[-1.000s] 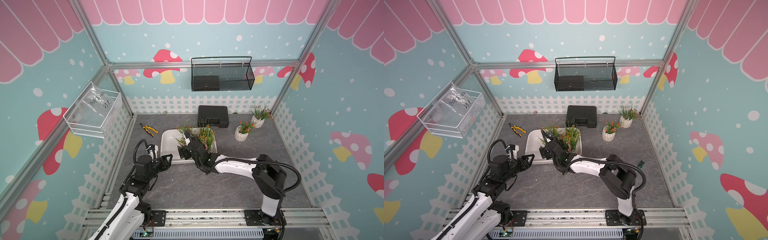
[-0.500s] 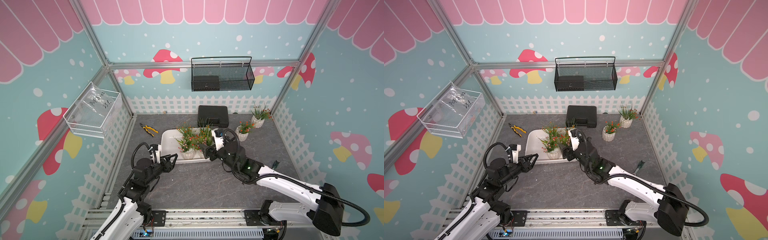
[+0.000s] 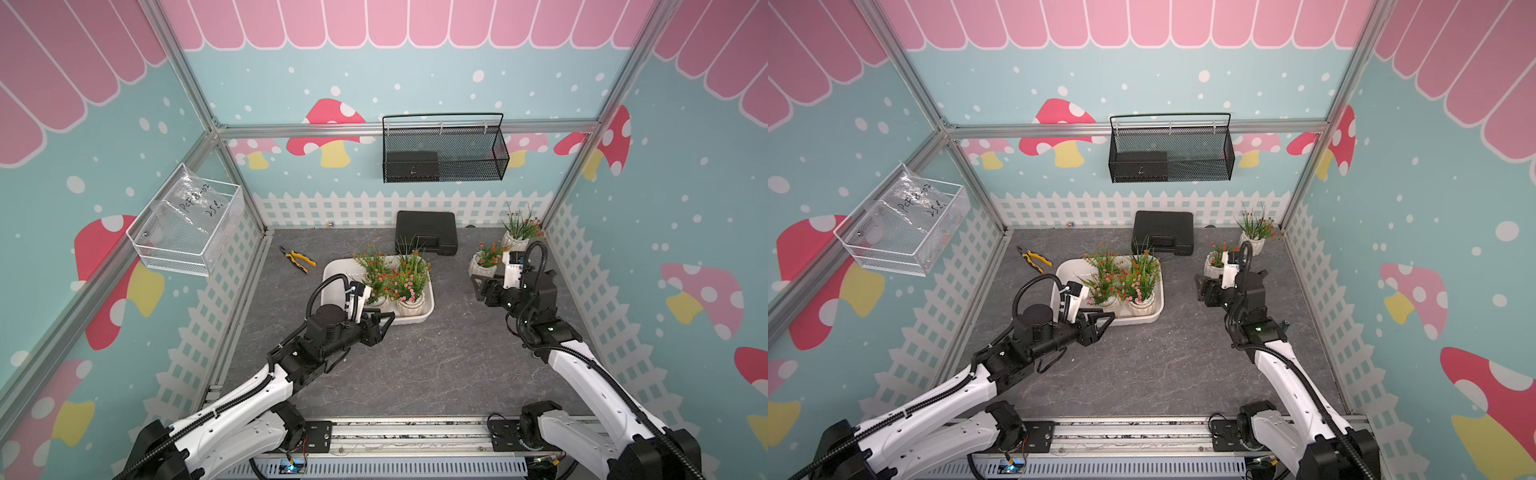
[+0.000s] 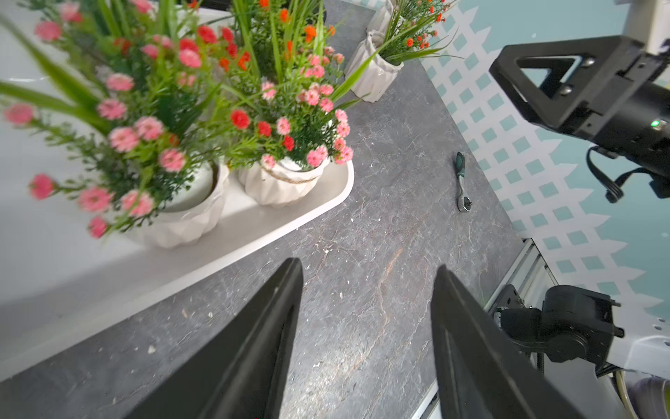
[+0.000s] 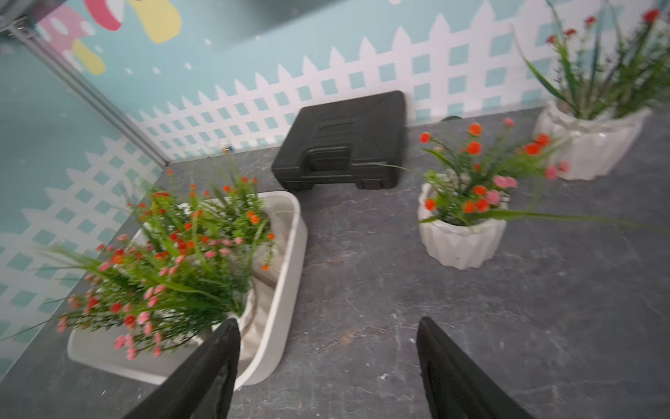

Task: Put the potted gypsophila into the storage box
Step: Place the baby's breath potted plant at the storage box.

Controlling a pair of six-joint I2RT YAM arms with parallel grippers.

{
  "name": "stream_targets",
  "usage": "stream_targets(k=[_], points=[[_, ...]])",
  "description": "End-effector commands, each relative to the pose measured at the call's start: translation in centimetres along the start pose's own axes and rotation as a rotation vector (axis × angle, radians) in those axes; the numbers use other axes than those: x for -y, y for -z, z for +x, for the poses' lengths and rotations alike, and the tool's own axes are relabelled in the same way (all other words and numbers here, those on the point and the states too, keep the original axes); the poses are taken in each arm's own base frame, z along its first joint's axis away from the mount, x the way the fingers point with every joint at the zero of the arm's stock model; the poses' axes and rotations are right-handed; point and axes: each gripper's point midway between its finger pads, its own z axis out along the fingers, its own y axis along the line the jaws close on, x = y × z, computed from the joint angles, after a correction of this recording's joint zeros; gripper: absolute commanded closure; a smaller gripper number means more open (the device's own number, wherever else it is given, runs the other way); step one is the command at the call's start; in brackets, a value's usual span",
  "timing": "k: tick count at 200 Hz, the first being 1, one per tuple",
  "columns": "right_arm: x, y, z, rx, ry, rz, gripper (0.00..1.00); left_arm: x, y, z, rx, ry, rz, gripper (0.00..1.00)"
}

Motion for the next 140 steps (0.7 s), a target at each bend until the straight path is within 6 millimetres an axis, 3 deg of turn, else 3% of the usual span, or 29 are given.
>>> stream_targets(k=[1,48,87,140], points=[[2.4,-0.6,2.1,-0.083,-0.095,-0.022,0.22,1.3,-1.0,-2.4,0.059,-0.057,0.015,0.42],[8.4,-0.5,1.8,-0.042,-0.214,0.091,0.22,4.1,-4.8,-1.9,-0.072,-0.157,0.054,0.43],[10.3,-2.2,1.9,-0.096,-0.162,0.083,0.11,5.0,-6.9,-1.7,-0.088,-0.188,0.076,0.43],[14.4,-4.0,2.4,-0.133,-0.235,0.100,0.11,5.8,-9.6,-1.3,-0.135,-0.196,0.118,0.42]])
